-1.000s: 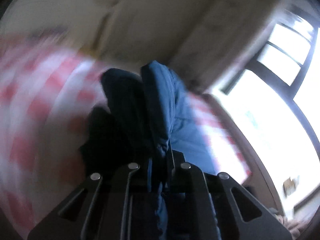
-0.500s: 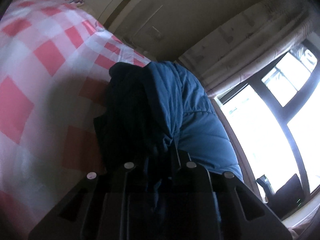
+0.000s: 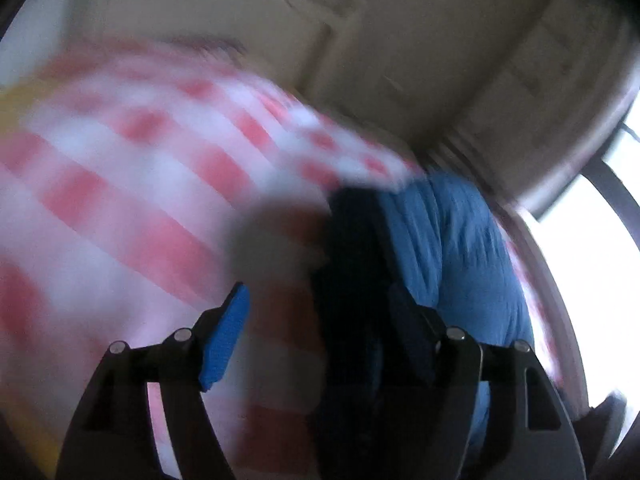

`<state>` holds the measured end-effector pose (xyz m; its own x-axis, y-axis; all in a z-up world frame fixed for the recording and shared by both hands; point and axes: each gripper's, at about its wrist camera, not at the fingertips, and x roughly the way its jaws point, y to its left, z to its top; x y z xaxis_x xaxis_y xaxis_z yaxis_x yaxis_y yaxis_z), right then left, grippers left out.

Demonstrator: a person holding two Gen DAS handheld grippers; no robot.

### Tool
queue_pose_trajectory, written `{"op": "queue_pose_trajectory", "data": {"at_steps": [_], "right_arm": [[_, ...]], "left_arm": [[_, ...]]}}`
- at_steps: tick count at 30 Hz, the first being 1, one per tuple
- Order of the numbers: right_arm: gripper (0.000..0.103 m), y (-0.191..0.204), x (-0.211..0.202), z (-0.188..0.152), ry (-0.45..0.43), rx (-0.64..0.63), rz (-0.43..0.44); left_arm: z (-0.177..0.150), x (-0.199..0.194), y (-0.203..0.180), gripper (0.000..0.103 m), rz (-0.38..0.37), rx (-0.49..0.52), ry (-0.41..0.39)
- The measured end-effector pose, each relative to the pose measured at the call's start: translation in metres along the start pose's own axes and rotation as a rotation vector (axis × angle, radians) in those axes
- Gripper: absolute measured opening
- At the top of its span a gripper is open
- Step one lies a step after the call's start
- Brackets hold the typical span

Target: Fold large clothes

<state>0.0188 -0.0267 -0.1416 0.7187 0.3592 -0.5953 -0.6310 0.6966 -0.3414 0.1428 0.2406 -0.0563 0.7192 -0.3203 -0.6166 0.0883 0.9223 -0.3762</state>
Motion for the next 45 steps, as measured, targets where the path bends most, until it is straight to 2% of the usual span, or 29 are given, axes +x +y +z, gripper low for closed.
{"op": "queue_pose_trajectory", "data": {"at_steps": [1,3,5,7,9,11,12,13,14,16,18,20,22,25,27,31,33,35,38,39,40,43,45], "right_arm": [[0.083,-0.002,0.001,-0.001,0.001,0.003,0.010],[0.083,-0.001,0.002,-0.002,-0.004,0.000,0.010],[0.083,-0.004,0.006,-0.002,-0.003,-0.009,0.001],[0.083,-0.007,0.006,-0.002,-0.003,-0.002,0.007],[0.083,-0.004,0.009,-0.004,-0.005,-0.002,0.005],[0.083,-0.001,0.007,-0.007,-0.009,-0.004,0.001],[0.083,0.000,0.008,-0.007,-0.010,-0.005,0.002],[0.083,0.003,0.007,-0.006,-0.011,-0.005,0.003],[0.083,0.003,0.006,-0.007,-0.016,-0.007,0.005],[0.083,0.007,0.005,-0.007,-0.027,-0.042,0.001],[0.083,0.007,0.003,-0.006,-0.026,-0.052,0.015],[0.083,-0.003,-0.010,-0.001,-0.024,-0.038,0.101],[0.079,-0.021,-0.029,0.002,-0.076,-0.026,0.134],[0.079,-0.071,-0.049,0.011,-0.159,0.036,0.056],[0.075,-0.119,-0.045,0.021,-0.169,0.114,-0.004],[0.063,-0.214,-0.006,0.043,-0.165,0.327,-0.007],[0.060,-0.256,0.029,0.056,-0.140,0.434,0.024],[0.060,-0.272,0.066,0.063,-0.087,0.451,0.023],[0.060,-0.262,0.161,0.054,0.164,0.368,0.031],[0.060,-0.261,0.181,0.047,0.212,0.375,0.047],[0.060,-0.264,0.186,0.046,0.214,0.410,0.064],[0.060,-0.258,0.185,0.052,0.245,0.330,0.033],[0.060,-0.257,0.186,0.050,0.247,0.327,0.032]], "left_arm": [[0.012,-0.019,-0.012,0.074,-0.018,0.021,-0.061],[0.026,-0.037,-0.043,0.087,-0.067,0.085,-0.125],[0.033,-0.038,-0.081,0.090,-0.049,0.167,-0.169],[0.038,-0.014,-0.114,0.090,0.004,0.226,-0.135],[0.040,0.028,-0.129,0.090,0.028,0.248,-0.029],[0.035,0.081,-0.126,0.090,0.125,0.250,0.074],[0.028,0.113,-0.116,0.096,0.229,0.259,0.113],[0.021,0.132,-0.103,0.101,0.227,0.246,0.143],[0.017,0.149,-0.080,0.101,0.112,0.154,0.192],[0.020,0.154,-0.044,0.101,-0.017,-0.030,0.236],[0.016,0.150,-0.040,0.101,-0.006,-0.019,0.212],[0.012,0.143,-0.045,0.101,0.030,0.008,0.175],[0.010,0.137,-0.053,0.101,0.063,0.035,0.151],[0.009,0.133,-0.061,0.101,0.101,0.066,0.127],[0.010,0.128,-0.061,0.101,0.122,0.080,0.108],[0.012,0.124,-0.063,0.101,0.151,0.100,0.092],[0.011,0.121,-0.066,0.101,0.171,0.116,0.083],[0.011,0.121,-0.069,0.101,0.193,0.134,0.074],[0.013,0.120,-0.069,0.101,0.251,0.141,0.049],[0.013,0.122,-0.068,0.101,0.246,0.139,0.056],[0.013,0.123,-0.066,0.101,0.230,0.129,0.065],[0.013,0.121,-0.062,0.101,0.219,0.114,0.060],[0.013,0.120,-0.061,0.101,0.221,0.111,0.058]]}}
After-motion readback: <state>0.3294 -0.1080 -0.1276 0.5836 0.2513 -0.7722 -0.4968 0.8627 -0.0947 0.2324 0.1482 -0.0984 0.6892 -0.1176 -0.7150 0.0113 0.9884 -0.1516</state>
